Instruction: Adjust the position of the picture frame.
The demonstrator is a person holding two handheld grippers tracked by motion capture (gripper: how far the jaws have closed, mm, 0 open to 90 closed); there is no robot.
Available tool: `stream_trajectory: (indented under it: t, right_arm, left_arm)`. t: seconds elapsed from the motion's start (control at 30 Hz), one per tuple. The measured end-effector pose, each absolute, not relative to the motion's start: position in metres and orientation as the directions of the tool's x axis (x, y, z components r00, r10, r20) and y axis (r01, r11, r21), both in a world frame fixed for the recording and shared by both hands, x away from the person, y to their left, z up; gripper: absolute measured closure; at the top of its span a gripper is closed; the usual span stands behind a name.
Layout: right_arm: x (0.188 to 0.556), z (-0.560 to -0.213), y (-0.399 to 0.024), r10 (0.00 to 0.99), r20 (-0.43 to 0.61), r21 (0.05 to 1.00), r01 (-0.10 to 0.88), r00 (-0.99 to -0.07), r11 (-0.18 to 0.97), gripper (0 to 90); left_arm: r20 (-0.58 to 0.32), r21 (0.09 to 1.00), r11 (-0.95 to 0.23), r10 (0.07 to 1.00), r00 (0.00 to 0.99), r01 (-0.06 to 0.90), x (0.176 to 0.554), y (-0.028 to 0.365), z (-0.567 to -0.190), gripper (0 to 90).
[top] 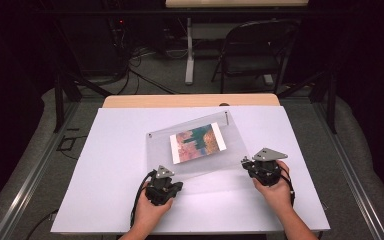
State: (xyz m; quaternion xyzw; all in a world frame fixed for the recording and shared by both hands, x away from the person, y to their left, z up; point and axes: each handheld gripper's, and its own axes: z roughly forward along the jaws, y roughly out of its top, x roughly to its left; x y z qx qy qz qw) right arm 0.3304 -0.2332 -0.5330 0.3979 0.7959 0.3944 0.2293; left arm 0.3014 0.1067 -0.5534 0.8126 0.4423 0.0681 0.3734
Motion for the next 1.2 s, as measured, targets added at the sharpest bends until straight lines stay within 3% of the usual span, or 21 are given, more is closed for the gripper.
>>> stream_trajectory:
  t: [0.43,0.53,1.2]
  right_arm:
    - [0.316,-0.529,-0.217,0.779,-0.033,0.82,0.428,-0.626,0.38,85.6]
    - [0.312,-0.53,-0.212,0.767,-0.029,0.82,0.423,-0.64,0.384,85.7]
    - [0.283,-0.53,-0.179,0.748,0.029,0.822,0.442,-0.664,0.36,85.7]
  left_arm:
    - [-0.266,0.674,-0.261,0.787,0.557,0.691,0.319,0.126,-0.548,90.0]
    - [-0.31,0.662,-0.224,0.787,0.534,0.715,0.329,0.13,-0.547,90.0]
    - [-0.305,0.664,-0.21,0.8,0.517,0.717,0.394,0.119,-0.545,90.0]
